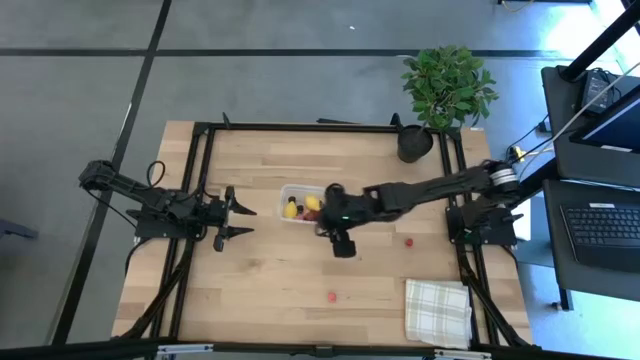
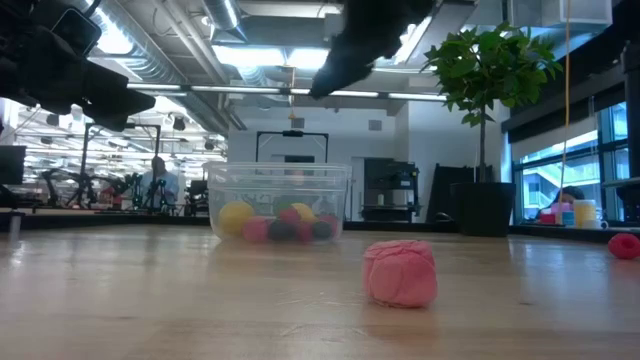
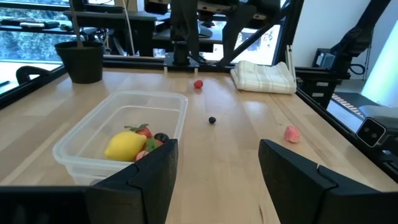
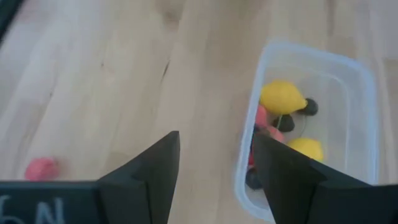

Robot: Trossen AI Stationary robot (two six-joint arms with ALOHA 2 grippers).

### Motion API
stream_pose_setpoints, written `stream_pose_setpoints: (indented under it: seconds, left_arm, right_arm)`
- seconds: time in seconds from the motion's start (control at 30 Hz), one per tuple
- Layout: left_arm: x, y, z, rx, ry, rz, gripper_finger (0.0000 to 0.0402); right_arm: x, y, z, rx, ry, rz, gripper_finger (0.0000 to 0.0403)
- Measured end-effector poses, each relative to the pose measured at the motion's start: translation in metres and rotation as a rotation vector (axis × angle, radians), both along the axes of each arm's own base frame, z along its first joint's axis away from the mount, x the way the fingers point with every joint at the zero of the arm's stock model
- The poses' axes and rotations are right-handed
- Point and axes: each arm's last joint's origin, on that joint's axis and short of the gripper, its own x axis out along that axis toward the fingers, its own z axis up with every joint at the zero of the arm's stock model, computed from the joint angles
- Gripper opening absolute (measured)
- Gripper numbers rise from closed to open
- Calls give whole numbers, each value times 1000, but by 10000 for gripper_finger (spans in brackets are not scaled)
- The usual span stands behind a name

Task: Pick and placing Produce into tupperware
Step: Put the blueberry into the transparent bin

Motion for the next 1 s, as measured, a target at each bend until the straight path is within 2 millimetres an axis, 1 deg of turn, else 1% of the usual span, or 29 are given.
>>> stream_pose_setpoints:
  seconds: [0.1, 0.27, 0.37, 0.53, 0.6, 0.67, 0.77, 0.83, 1.0]
  left_arm:
    - [0, 0, 0, -2, 0, 0, 218]
    - [0, 0, 0, -2, 1, 1, 218]
    - [0, 0, 0, 1, 1, 0, 218]
    - [0, 0, 0, 1, 1, 1, 218]
    - [0, 0, 0, 1, 1, 0, 218]
    - [0, 0, 0, 1, 0, 1, 218]
    - [0, 0, 0, 1, 0, 0, 218]
    - [0, 0, 0, 2, 1, 1, 218]
    - [0, 0, 0, 1, 1, 1, 218]
  right_arm:
    - [-24, 1, -1, 14, -106, -43, 204]
    - [-65, 4, -12, 28, -233, -78, 204]
    - [-84, 7, -30, 60, -280, -78, 204]
    - [-103, 11, -73, 106, -369, -64, 204]
    - [-113, 10, -90, 131, -374, -74, 204]
    - [-120, 11, -103, 145, -396, -69, 204]
    - [-128, 11, -113, 157, -439, -57, 204]
    - [-131, 10, -121, 149, -422, -55, 204]
    - [-127, 12, -139, 129, -358, -56, 204]
